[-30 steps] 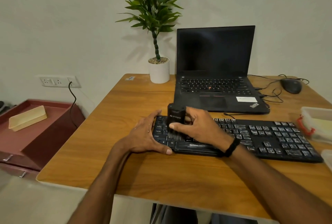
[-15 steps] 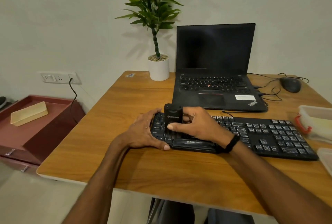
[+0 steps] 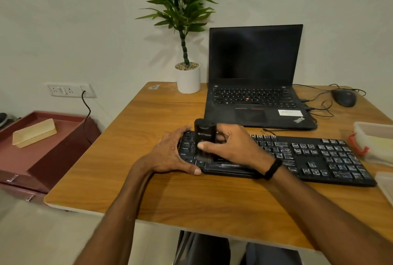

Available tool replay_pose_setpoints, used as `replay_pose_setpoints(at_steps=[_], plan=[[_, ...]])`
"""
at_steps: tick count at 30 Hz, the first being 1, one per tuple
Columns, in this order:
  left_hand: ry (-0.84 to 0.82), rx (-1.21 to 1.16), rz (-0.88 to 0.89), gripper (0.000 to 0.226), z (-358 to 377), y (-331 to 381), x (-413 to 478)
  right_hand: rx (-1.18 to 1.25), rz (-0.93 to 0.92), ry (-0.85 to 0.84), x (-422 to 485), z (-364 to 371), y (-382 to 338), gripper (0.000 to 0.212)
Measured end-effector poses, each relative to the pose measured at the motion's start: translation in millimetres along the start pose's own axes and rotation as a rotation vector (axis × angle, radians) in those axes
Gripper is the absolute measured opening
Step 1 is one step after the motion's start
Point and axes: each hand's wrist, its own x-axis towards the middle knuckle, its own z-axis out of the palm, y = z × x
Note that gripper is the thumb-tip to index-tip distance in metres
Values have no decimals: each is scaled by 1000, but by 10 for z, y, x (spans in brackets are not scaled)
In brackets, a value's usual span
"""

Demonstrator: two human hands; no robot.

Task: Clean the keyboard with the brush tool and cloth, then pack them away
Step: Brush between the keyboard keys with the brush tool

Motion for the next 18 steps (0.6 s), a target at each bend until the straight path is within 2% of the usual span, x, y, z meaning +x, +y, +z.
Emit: replay_pose_setpoints(at_steps=[2,5,6,9,10,13,16,18], plan=[[1,3,17,137,13,-25,9,-2,-25,-53,-47,52,-12,49],[17,5,5,141,0,3,-6,-157,-62,168,-14,13,-21,45],[24,3,4,141,-2,5,-3,-138,-58,151,-14,-12,-11,46],[9,13,19,143,16,-16,2,11,-7,-69,-125,-6,-7,49],[1,7,20,142,25,-19,1,0,-13,-69,-162,-1,-7,49],[3,4,8,141,6,18,-10,-46,-30,72,-157,-68,12,46],[8,20,14,141,-23,30,-26,90,53,-111,-155,-105,32,47],[-5,27,4,140,-19,42,-38,57,47,-105,-174,-80,29,51]])
